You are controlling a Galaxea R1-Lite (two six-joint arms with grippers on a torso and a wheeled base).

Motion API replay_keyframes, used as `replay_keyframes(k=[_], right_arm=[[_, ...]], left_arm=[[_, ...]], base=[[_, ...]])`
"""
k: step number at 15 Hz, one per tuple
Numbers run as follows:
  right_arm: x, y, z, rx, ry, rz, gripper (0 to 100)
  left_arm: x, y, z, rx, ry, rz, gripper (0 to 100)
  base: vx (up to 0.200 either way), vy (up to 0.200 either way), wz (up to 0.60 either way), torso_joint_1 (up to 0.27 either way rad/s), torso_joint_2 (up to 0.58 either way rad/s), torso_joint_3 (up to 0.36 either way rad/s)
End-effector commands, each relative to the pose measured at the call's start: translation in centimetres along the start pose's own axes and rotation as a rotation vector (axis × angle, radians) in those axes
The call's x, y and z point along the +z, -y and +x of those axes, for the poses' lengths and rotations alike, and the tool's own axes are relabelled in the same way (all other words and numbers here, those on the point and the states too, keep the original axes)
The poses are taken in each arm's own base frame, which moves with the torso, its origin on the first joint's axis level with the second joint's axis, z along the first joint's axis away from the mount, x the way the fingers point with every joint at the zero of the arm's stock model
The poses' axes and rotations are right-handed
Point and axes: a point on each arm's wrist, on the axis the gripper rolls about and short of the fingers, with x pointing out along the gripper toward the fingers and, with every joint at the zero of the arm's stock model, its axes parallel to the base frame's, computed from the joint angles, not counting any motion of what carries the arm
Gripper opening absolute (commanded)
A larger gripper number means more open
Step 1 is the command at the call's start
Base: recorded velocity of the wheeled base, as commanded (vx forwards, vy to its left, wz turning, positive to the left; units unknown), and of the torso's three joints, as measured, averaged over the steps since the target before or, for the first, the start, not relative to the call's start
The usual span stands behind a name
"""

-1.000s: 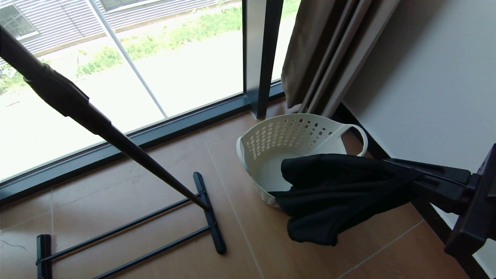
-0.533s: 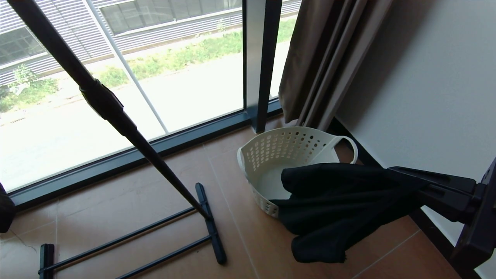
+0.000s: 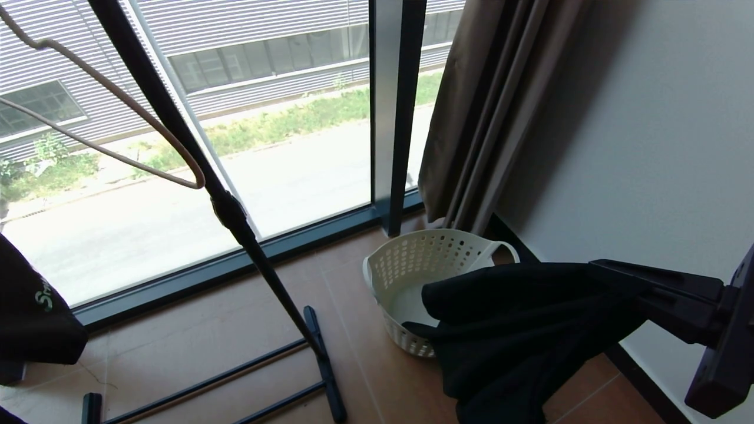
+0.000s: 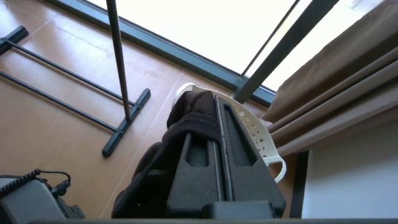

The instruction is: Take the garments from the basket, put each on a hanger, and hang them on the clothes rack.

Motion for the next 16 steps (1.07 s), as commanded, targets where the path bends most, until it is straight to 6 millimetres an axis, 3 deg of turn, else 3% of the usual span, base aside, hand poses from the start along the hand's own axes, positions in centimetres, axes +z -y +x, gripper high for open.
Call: replay_keyframes(k=[1, 16], right_arm=[[-0.02, -0.03, 0.08, 0.001, -0.003, -0.001, 0], [-0.08, -0.06, 0.12, 0.002, -0.005, -0.001, 0]], left_arm=[[0.0, 0.0, 0.01, 0.0, -0.001, 0.0, 100], [0.0, 0.0, 0.01, 0.0, -0.001, -0.001, 100]], base=[[0.0, 0.0, 0.0, 0.115, -0.48, -0.168], [0.0, 0.0, 0.0, 0.182, -0.54, -0.15]])
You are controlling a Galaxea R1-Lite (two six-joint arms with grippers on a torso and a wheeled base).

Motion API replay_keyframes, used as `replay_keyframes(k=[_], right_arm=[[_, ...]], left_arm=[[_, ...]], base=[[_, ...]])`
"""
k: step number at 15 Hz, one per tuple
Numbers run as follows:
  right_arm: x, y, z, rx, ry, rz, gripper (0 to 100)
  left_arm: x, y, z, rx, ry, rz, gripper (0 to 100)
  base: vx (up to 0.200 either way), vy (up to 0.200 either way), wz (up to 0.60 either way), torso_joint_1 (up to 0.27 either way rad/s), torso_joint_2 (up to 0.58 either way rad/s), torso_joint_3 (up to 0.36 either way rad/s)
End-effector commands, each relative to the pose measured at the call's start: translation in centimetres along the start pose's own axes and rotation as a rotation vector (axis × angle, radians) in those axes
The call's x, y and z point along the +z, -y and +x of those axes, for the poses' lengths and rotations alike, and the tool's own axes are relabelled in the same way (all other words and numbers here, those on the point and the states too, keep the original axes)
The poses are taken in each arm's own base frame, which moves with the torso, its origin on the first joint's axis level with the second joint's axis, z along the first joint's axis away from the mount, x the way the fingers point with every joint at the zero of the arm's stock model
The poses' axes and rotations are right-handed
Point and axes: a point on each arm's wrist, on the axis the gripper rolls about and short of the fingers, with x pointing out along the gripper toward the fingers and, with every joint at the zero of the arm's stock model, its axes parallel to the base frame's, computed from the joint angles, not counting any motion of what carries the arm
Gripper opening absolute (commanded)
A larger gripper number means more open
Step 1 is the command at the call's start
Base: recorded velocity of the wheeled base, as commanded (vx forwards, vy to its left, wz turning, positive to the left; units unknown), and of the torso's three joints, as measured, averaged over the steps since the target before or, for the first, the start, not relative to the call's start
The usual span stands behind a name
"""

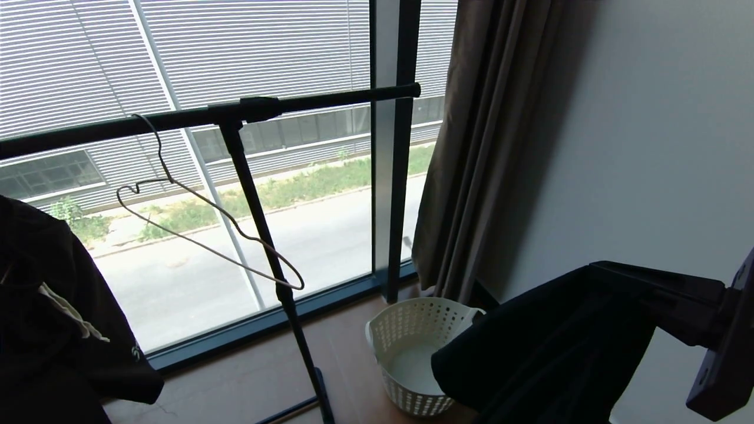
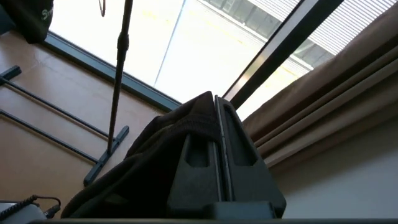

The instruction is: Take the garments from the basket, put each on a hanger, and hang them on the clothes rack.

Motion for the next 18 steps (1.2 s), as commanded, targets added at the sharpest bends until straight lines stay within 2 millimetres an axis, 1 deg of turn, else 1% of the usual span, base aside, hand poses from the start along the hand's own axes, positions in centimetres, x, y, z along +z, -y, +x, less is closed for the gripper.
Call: replay_keyframes(k=[1, 4, 10, 16, 18], right_arm=[[-0.08, -0.06, 0.12, 0.002, -0.006, 0.0, 0], [-0.07, -0.05, 0.09, 0.002, -0.004, -0.002, 0], [-0.12, -0.06, 0.05, -0.001, -0.002, -0.001, 0], [-0.3, -0.05, -0.46, -0.002, 0.007, -0.026, 0], [-0.3, -0.05, -0.5, 0.0, 0.008, -0.027, 0]], left_arm=[[0.0, 0.0, 0.01, 0.0, -0.001, 0.0, 100], [0.0, 0.0, 0.01, 0.0, -0.001, 0.0, 100], [0.0, 0.0, 0.01, 0.0, -0.001, 0.001, 100], [0.0, 0.0, 0.01, 0.002, -0.001, 0.001, 100], [0.0, 0.0, 0.01, 0.002, -0.001, 0.001, 100]], base=[[0.0, 0.0, 0.0, 0.251, -0.62, -0.173], [0.0, 0.0, 0.0, 0.207, -0.49, -0.079], [0.0, 0.0, 0.0, 0.168, -0.38, -0.027], [0.0, 0.0, 0.0, 0.016, -0.04, 0.001], [0.0, 0.0, 0.6, 0.002, 0.0, 0.0]])
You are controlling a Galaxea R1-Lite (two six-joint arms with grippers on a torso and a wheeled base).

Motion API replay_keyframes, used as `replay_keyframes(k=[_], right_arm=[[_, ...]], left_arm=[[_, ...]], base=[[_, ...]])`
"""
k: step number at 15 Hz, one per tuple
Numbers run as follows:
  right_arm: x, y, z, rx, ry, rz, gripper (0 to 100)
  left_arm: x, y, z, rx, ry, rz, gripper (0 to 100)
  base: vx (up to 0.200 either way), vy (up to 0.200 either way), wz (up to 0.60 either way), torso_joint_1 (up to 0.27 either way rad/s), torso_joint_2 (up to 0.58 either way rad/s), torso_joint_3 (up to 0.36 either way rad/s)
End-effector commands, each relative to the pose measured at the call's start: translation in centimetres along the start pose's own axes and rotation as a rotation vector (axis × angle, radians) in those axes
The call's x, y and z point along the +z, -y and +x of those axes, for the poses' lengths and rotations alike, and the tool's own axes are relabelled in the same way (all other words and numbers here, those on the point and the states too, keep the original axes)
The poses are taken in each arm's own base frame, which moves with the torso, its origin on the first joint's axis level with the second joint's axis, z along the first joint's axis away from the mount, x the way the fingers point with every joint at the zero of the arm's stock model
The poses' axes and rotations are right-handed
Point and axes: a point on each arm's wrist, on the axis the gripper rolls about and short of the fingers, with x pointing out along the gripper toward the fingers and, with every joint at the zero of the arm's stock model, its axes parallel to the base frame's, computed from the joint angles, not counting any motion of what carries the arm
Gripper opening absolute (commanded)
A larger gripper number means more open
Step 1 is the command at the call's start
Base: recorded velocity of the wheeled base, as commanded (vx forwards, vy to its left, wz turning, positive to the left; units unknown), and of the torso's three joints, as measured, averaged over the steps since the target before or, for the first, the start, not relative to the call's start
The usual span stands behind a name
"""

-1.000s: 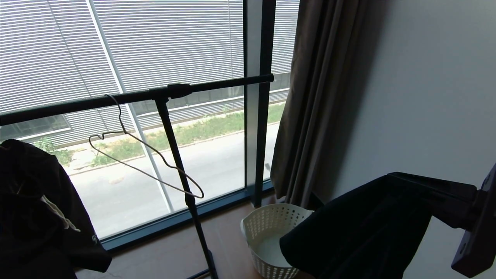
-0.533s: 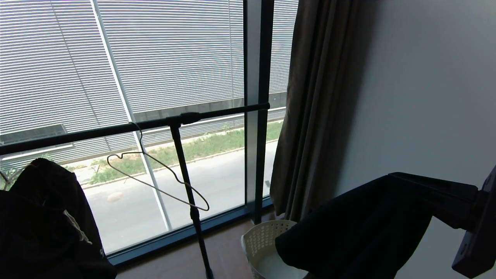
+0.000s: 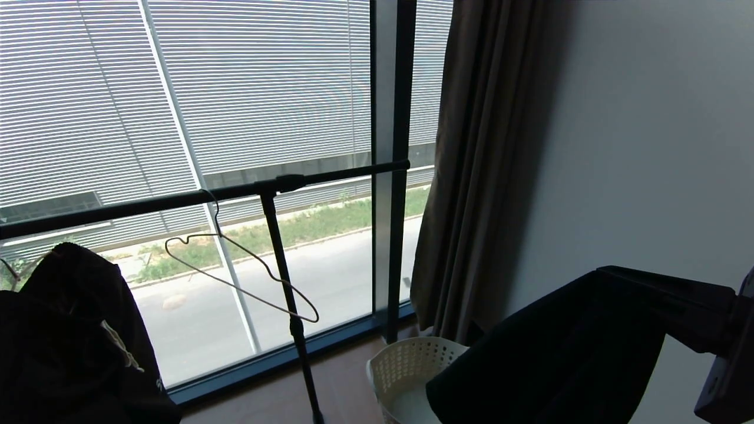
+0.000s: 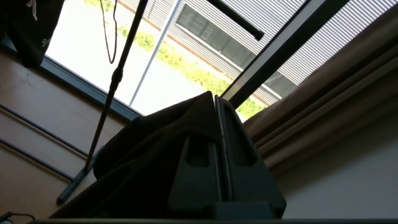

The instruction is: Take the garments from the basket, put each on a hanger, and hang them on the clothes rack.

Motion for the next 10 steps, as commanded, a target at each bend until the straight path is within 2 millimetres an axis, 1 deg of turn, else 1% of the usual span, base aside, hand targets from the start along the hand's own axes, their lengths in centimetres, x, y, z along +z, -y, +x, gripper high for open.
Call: replay_keyframes(k=[1, 9, 10], right_arm=[[0.02, 0.01, -0.05, 0.0, 0.002, 0.0, 0], [0.01, 0.05, -0.27, -0.003, 0.007, 0.0, 0], [0.04, 0.08, -0.38, -0.005, 0.012, 0.0, 0]], left_arm=[[0.02, 0.0, 0.01, 0.0, 0.0, 0.0, 100], [0.0, 0.0, 0.01, 0.0, -0.001, 0.0, 100], [0.0, 0.0, 0.01, 0.0, -0.001, 0.0, 100]], base=[[0.0, 0.0, 0.6, -0.002, -0.01, 0.002], [0.0, 0.0, 0.6, 0.003, 0.0, 0.004], [0.0, 0.0, 0.0, 0.0, 0.0, 0.0]])
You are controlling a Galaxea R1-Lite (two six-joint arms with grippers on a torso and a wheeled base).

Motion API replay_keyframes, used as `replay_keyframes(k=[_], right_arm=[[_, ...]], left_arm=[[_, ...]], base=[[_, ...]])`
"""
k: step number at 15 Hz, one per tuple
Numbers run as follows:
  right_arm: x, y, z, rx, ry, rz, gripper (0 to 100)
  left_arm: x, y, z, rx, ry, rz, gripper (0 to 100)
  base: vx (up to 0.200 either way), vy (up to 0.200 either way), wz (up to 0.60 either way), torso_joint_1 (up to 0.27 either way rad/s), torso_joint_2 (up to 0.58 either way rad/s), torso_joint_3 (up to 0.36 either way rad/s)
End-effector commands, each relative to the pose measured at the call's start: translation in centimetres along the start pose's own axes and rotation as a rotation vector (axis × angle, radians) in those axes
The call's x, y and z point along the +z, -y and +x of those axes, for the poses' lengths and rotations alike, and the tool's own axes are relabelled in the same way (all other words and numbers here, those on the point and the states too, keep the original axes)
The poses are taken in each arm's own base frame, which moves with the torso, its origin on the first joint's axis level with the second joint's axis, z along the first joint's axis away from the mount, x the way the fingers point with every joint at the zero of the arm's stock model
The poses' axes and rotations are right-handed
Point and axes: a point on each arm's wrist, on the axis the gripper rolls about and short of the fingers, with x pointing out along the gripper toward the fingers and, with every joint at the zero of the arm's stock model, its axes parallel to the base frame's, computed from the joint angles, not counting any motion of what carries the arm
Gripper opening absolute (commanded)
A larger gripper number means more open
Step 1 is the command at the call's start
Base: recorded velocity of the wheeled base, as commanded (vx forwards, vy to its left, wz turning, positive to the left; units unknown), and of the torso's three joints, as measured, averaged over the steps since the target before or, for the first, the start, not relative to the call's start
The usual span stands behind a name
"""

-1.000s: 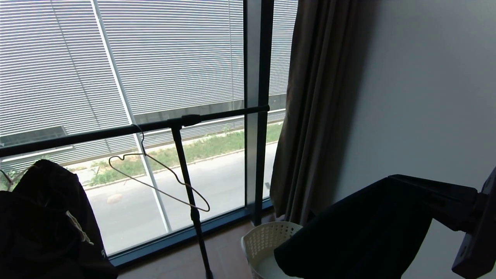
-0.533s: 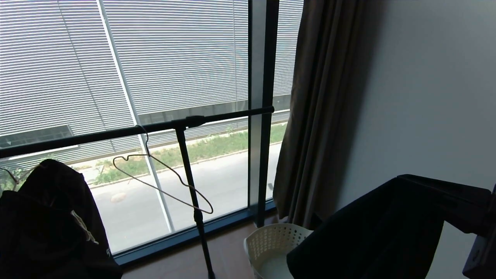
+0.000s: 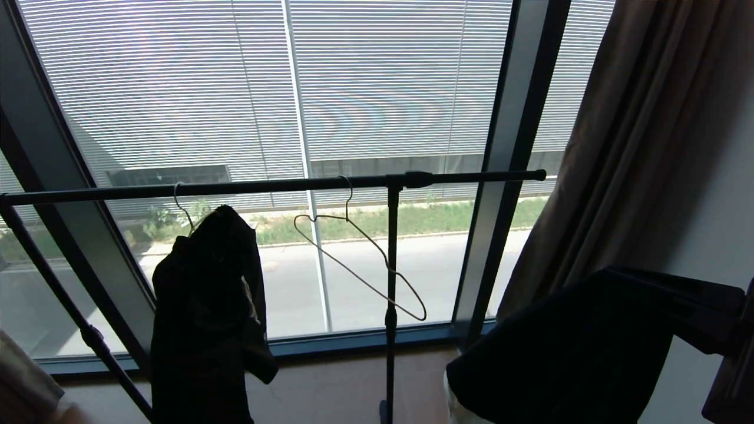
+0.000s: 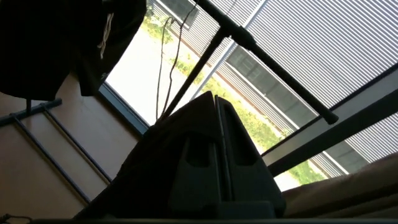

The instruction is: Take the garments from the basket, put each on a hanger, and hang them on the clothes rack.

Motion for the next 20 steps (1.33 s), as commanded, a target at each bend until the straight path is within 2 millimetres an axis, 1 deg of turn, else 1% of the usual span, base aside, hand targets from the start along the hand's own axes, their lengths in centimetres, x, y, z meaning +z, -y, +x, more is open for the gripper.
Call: replay_keyframes(k=[1, 2, 8, 10, 16, 20], right_arm=[[0.02, 0.02, -0.09, -0.001, 0.003, 0.0, 0], [0.03, 0.04, -0.13, -0.002, 0.004, 0.001, 0], [0.03, 0.04, -0.13, -0.002, 0.004, 0.001, 0], [-0.05, 0.0, -0.12, -0.001, 0.002, 0.002, 0], [-0.09, -0.02, -0.12, 0.0, 0.0, 0.0, 0], [-0.28, -0.11, -0.11, 0.001, -0.006, -0.001, 0]], left_arm=[[-0.01, 0.0, 0.0, 0.0, 0.0, 0.0, 100], [-0.01, 0.0, 0.0, 0.0, 0.0, 0.0, 100], [0.0, 0.0, 0.01, 0.0, -0.001, 0.0, 100], [0.0, 0.0, 0.01, 0.0, -0.001, 0.0, 100], [0.0, 0.0, 0.01, 0.0, -0.001, 0.0, 100], [0.0, 0.0, 0.01, 0.0, -0.001, 0.0, 100]], base=[[0.0, 0.0, 0.0, 0.0, 0.0, 0.0], [0.0, 0.0, 0.0, 0.0, 0.0, 0.0], [-0.2, 0.0, 0.0, 0.002, 0.0, 0.003], [-0.2, 0.2, 0.0, 0.0, 0.0, 0.005], [0.0, 0.2, 0.0, 0.002, 0.0, 0.004], [0.0, 0.0, 0.0, 0.0, 0.0, 0.0]])
